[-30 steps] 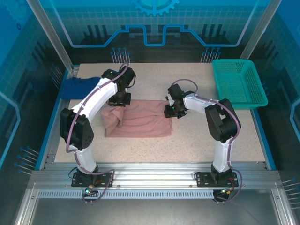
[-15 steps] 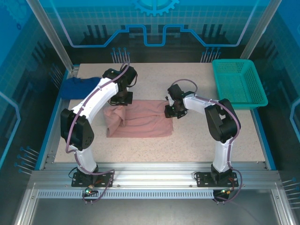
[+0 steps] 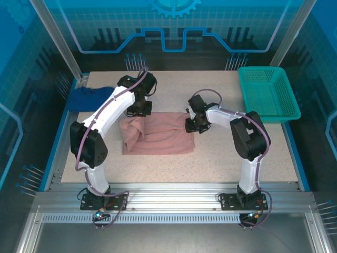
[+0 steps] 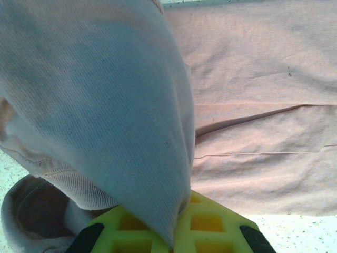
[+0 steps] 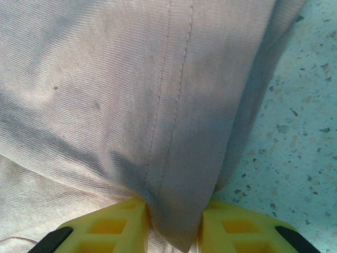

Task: Fold the inside-out t-shirt
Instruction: Adjust the T-shirt at the center of the table.

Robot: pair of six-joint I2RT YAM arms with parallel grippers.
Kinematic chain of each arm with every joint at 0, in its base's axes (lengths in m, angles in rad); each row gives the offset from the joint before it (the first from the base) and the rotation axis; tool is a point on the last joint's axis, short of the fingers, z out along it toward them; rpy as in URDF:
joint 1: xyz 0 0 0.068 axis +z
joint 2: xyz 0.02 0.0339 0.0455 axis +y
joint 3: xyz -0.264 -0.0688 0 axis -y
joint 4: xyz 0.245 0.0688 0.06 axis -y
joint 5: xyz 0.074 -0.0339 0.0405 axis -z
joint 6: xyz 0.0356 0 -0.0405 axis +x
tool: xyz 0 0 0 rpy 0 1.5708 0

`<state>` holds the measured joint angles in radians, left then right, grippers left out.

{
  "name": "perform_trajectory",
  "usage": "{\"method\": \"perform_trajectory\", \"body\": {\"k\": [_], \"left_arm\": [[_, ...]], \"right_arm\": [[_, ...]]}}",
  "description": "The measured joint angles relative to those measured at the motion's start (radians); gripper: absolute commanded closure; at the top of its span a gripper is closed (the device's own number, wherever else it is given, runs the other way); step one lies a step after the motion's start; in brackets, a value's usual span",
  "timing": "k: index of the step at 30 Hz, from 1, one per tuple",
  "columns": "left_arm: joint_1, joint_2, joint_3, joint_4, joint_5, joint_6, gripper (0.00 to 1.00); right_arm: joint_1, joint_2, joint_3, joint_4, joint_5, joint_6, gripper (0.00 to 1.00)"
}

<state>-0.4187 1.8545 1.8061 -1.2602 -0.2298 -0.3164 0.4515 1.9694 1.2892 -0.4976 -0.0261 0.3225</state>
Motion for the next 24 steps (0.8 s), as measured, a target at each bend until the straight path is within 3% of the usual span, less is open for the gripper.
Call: {"method": "perform_trajectory", "body": {"k": [20, 23, 24], "left_arm": [[-0.073, 0.095, 0.107, -0.018, 0.049, -0.037, 1.00], [-0.106, 0.140, 0.129, 0.005, 0.084, -0.072, 0.92], [-0.121, 0.161, 0.137, 0.021, 0.102, -0.088, 0.84]], "right_arm": [[0.000, -0.004, -0.006, 0.008, 0.000, 0.000, 0.72], [0.000, -0.008, -0.008, 0.008, -0.001, 0.003, 0.68], [-0.001, -0.014, -0.014, 0.012, -0.001, 0.006, 0.66]]}}
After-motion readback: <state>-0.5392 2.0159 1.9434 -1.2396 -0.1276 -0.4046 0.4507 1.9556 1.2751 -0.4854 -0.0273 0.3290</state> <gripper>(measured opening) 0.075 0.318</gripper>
